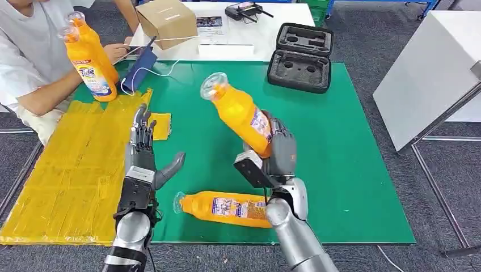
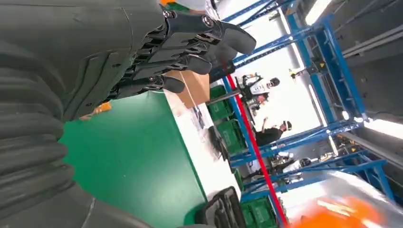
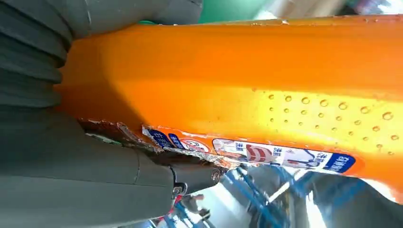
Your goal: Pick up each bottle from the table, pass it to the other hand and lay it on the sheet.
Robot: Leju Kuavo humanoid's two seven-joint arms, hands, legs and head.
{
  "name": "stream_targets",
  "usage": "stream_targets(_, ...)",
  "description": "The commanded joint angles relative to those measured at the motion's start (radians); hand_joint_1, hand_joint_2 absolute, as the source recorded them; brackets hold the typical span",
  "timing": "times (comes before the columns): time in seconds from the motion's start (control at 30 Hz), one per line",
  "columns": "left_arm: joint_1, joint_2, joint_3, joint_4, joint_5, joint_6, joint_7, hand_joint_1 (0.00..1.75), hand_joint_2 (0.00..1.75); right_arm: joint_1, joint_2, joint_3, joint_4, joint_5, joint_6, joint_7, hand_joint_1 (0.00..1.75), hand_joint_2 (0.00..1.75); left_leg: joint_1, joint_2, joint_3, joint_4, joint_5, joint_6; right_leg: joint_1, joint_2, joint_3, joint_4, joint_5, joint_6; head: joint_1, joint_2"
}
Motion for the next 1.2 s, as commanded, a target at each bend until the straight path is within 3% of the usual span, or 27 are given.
stream_targets(0.03, -0.039, 0.015, -0.009, 0.074, 0.012, 0.003, -0.004, 0.00, 1.75, 0.057, 0.021, -0.022, -0.126, -0.166, 0.177, -0.051, 1.75, 1.75, 0.000, 0.001, 0.002, -0.001, 0.000, -0.001, 0.000, 0.000, 0.002, -0.001, 0.000, -0.001, -0.001, 0.000)
stream_targets(0.07, -0.039, 0.015, -0.009, 0.074, 0.012, 0.003, -0.004, 0.00, 1.75, 0.057, 0.021, -0.022, -0.126, -0.166, 0.177, -0.051, 1.75, 1.75, 0.001, 0.001, 0.005, 0.000, -0.002, -0.002, 0.001, 0.001, 0.005, -0.001, -0.002, -0.002, 0.000, 0.000)
stream_targets(0.17, -0.053, 0.015, -0.004, 0.091, 0.035, -0.018, -0.011, 0.00, 1.75, 0.049, 0.038, 0.015, -0.063, -0.279, 0.372, -0.042, 1.75, 1.75, 0.001, 0.000, 0.005, 0.000, -0.002, -0.002, 0.001, 0.000, 0.005, -0.001, -0.002, -0.002, 0.000, 0.000)
stream_targets(0.23, -0.063, 0.019, -0.003, 0.104, 0.060, -0.048, -0.014, 0.00, 1.75, 0.045, 0.059, 0.070, 0.006, -0.277, 0.415, -0.056, 1.75, 1.75, 0.001, 0.002, 0.006, -0.001, -0.002, -0.002, 0.001, 0.002, 0.007, -0.001, -0.002, -0.002, 0.000, 0.000)
stream_targets(0.37, -0.066, 0.022, -0.032, 0.106, 0.070, -0.107, -0.010, 0.00, 1.75, 0.038, 0.075, 0.147, 0.063, -0.235, 0.395, -0.068, 1.75, 1.75, 0.001, 0.003, 0.005, -0.001, -0.001, -0.002, 0.001, 0.003, 0.005, -0.001, -0.001, -0.002, 0.000, 0.000)
stream_targets(1.2, -0.040, 0.029, -0.174, 0.118, 0.059, -0.200, 0.003, 0.00, 1.75, 0.014, 0.073, 0.189, 0.129, -0.188, 0.366, -0.057, 1.75, 1.75, 0.001, 0.001, 0.004, -0.001, -0.001, -0.001, 0.000, 0.002, 0.004, -0.001, -0.001, -0.001, 0.000, 0.000)
